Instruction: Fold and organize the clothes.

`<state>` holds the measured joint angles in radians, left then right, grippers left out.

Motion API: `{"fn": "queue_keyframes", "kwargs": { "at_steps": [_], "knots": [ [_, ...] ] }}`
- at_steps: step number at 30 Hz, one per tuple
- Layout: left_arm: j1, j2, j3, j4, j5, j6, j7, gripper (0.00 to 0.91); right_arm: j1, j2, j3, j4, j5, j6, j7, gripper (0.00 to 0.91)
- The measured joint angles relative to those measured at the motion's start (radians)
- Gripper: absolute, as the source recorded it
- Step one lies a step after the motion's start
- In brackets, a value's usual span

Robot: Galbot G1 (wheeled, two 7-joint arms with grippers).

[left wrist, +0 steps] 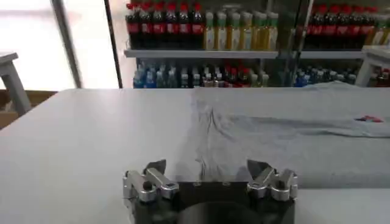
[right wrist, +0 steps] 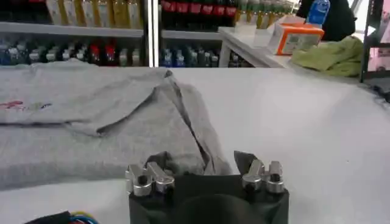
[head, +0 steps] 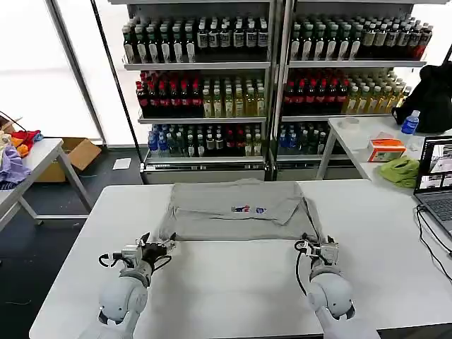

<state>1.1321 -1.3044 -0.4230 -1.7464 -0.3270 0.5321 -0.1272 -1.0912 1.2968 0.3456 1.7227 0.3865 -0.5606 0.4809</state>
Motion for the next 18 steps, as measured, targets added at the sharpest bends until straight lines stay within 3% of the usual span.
{"fn": "queue_keyframes", "kwargs": {
  "at_steps": [18],
  "knots": [
    [0.033, -0.012, 0.021, 0.006, 0.060, -0.021, 0.016, 0.000, -0.047, 0.007, 0.014, -0.036, -0.003, 0.044, -0.025, 0.000]
  ]
}}
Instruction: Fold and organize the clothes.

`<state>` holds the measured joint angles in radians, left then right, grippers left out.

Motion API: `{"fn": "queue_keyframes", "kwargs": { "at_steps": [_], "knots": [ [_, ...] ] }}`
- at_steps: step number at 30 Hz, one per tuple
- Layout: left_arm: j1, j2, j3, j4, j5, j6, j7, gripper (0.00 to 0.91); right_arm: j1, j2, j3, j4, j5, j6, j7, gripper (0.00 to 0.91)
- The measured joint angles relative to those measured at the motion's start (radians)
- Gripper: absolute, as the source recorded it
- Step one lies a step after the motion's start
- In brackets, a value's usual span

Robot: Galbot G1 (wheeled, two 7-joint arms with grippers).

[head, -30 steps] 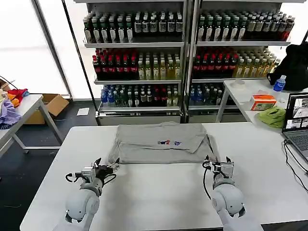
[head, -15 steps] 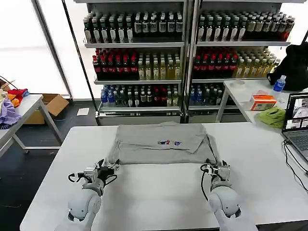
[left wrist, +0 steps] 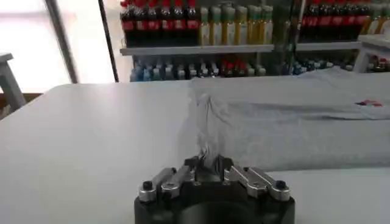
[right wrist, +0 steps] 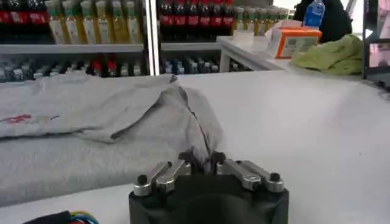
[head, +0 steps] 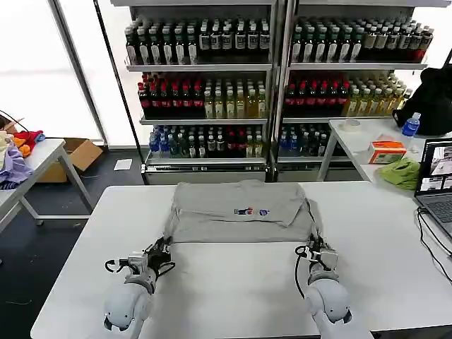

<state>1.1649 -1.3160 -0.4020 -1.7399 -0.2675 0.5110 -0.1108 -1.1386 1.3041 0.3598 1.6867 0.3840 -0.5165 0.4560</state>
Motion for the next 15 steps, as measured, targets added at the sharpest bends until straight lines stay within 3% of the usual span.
{"fn": "queue_keyframes", "kwargs": {
  "at_steps": [15],
  "knots": [
    [0.073, -0.007, 0.004, -0.107, 0.048, -0.022, 0.002, 0.000, -0.081, 0.007, -0.028, 0.199, -0.039, -0.024, 0.018, 0.000]
  ]
}}
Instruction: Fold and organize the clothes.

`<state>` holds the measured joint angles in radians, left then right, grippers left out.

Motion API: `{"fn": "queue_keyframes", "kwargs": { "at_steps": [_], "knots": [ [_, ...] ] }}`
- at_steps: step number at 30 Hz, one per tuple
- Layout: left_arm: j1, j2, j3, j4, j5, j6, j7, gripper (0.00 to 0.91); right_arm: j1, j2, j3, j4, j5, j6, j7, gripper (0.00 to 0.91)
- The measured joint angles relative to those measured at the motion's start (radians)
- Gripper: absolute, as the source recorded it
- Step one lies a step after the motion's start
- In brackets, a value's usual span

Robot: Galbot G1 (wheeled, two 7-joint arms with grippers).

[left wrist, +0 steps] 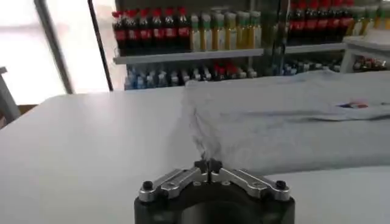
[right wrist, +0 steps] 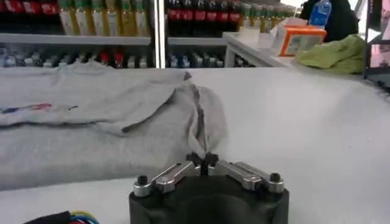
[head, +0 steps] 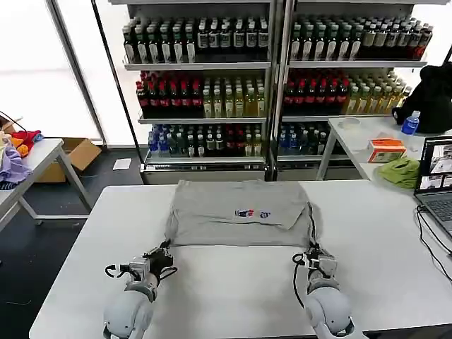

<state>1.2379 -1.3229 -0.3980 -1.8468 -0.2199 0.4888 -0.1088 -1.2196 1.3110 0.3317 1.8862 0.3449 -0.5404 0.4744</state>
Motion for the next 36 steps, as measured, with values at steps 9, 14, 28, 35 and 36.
{"fn": "queue_keyframes", "kwargs": {
  "at_steps": [9, 14, 28, 35, 36],
  "knots": [
    [0.096, 0.016, -0.018, -0.137, 0.009, 0.000, -0.017, 0.000, -0.088, -0.026, 0.006, 0.163, -0.021, -0.012, 0.023, 0.000],
    [0.173, 0.032, -0.043, -0.214, 0.009, -0.010, -0.028, 0.000, -0.164, -0.055, 0.016, 0.241, -0.025, -0.014, 0.039, 0.000],
    [0.427, 0.005, -0.059, -0.373, 0.045, -0.048, -0.044, 0.000, -0.404, -0.173, 0.033, 0.343, -0.031, 0.036, 0.095, 0.000],
    [0.523, 0.003, -0.065, -0.420, 0.069, -0.054, -0.046, 0.000, -0.446, -0.223, 0.022, 0.364, -0.034, 0.042, 0.111, 0.000],
    [0.533, 0.002, -0.067, -0.425, 0.071, -0.055, -0.046, 0.000, -0.449, -0.228, 0.020, 0.365, -0.034, 0.041, 0.113, 0.000]
  ]
}}
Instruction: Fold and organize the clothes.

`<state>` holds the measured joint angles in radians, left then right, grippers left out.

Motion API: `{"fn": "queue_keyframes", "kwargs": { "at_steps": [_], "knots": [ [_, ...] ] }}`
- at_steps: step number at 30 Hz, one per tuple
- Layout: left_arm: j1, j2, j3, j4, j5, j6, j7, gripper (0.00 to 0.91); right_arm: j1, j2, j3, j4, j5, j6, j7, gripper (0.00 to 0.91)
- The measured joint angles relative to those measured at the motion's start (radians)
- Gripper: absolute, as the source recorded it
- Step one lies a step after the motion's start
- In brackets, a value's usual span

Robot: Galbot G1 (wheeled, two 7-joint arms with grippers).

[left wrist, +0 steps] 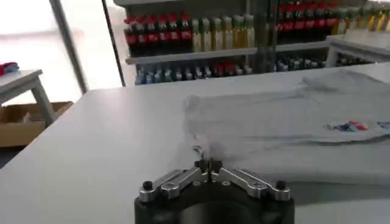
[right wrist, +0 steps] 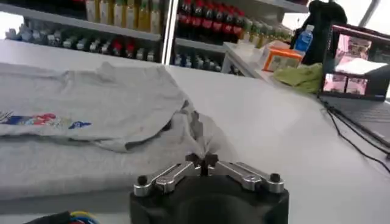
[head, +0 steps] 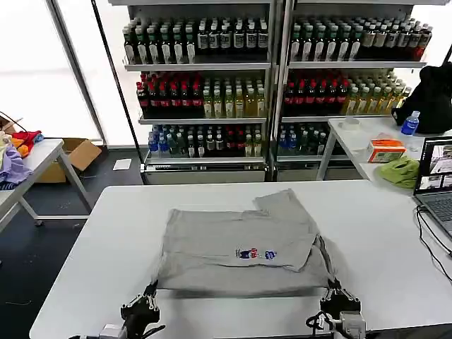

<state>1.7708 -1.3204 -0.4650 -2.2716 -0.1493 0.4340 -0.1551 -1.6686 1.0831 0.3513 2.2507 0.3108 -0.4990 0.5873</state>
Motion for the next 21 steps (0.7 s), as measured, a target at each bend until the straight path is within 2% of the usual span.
{"fn": "queue_keyframes", "kwargs": {
  "at_steps": [8, 9, 10, 11, 21],
  "knots": [
    [0.059, -0.010, 0.001, -0.006, 0.010, -0.008, -0.004, 0.010, -0.032, -0.025, -0.004, -0.001, -0.005, -0.003, 0.018, 0.010],
    [0.065, -0.010, 0.000, -0.007, 0.010, -0.008, -0.004, 0.595, -0.036, -0.029, -0.004, -0.001, -0.007, -0.003, 0.019, 0.343],
    [0.070, -0.010, -0.002, -0.008, 0.010, -0.008, -0.004, 0.877, -0.041, -0.034, -0.004, -0.001, -0.008, -0.002, 0.019, 0.736],
    [0.073, -0.009, -0.005, -0.008, 0.009, -0.007, -0.005, 0.907, -0.046, -0.035, -0.004, 0.000, -0.008, -0.002, 0.020, 0.907],
    [0.095, -0.023, 0.001, -0.028, -0.021, -0.006, 0.002, 0.907, -0.094, -0.028, 0.019, 0.036, -0.013, 0.013, 0.048, 0.907]
  ]
}}
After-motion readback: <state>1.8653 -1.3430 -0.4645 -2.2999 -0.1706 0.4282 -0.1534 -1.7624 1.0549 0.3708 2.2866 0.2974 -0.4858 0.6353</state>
